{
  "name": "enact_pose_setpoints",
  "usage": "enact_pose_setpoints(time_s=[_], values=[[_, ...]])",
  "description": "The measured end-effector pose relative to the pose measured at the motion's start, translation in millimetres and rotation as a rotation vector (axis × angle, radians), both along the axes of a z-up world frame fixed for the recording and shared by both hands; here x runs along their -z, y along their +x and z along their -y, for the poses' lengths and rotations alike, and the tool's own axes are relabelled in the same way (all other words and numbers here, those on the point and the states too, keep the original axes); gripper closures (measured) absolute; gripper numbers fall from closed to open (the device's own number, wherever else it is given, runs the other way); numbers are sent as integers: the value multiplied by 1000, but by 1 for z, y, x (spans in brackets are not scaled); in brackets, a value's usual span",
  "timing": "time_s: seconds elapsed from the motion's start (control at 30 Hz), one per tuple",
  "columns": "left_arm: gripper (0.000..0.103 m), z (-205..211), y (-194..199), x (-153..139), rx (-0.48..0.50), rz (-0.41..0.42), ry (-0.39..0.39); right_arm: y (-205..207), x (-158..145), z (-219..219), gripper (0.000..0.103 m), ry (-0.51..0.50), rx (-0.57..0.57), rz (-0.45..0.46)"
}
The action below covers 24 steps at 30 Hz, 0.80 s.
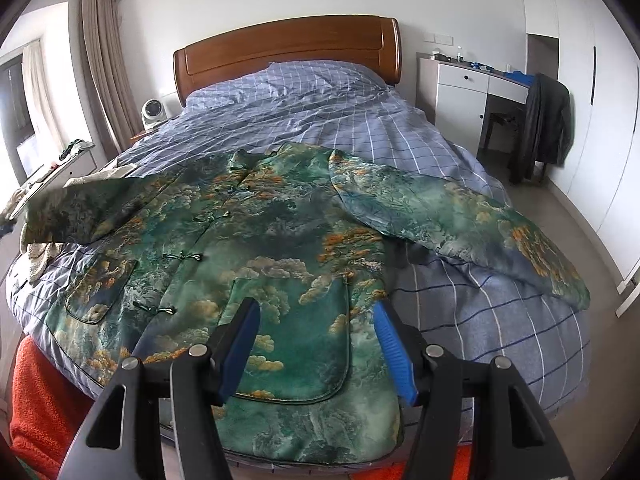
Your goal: Fold large clothes
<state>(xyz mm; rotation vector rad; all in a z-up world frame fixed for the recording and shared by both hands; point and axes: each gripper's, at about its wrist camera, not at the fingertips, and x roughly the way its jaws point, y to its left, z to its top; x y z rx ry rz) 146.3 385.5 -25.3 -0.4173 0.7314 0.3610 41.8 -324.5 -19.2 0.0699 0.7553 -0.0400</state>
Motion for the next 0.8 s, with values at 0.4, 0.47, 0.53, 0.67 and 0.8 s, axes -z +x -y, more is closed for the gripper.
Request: enact_pose_setpoints(time_s=[0.4, 0.47, 0.53, 0.67, 0.8], values=[[22, 175, 2, 100, 576, -226, -204, -3, 61, 87, 34, 187, 119, -247], [22, 206, 11, 119, 653, -279, -204, -1, 76, 96, 34, 237, 101, -283], [22, 225, 20, 133, 702, -327, -215, 3, 95, 102, 34, 300, 66, -330], [69, 240, 23, 152, 736, -375, -275, 7, 112, 100, 34, 444, -26, -355], [87, 247, 4, 144, 755, -354, -306, 13, 110, 82, 87, 381, -110, -359]])
